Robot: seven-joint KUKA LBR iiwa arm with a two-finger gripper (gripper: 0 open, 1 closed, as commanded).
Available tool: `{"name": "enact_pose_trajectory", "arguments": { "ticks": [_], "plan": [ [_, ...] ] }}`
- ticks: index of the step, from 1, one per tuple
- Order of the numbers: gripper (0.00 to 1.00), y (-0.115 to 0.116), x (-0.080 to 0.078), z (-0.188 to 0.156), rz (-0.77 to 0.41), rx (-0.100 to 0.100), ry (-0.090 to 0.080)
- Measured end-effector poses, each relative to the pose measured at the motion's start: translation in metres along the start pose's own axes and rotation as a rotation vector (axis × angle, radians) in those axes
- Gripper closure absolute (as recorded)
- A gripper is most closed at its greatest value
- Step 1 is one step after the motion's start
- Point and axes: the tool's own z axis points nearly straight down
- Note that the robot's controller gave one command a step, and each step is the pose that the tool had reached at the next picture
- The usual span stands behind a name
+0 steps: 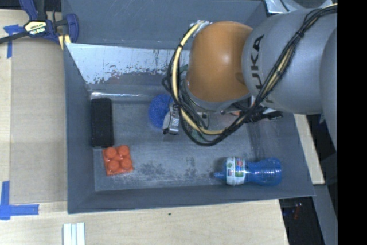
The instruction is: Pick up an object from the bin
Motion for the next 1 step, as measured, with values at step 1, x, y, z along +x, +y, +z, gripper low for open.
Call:
{"name": "enact_pose_trajectory", "arguments": {
  "ticks": [1],
  "plan": [
    [1.0,-0.0581,-0.0198,0.0017,0.068,-0.002,-0.004]
  ]
}}
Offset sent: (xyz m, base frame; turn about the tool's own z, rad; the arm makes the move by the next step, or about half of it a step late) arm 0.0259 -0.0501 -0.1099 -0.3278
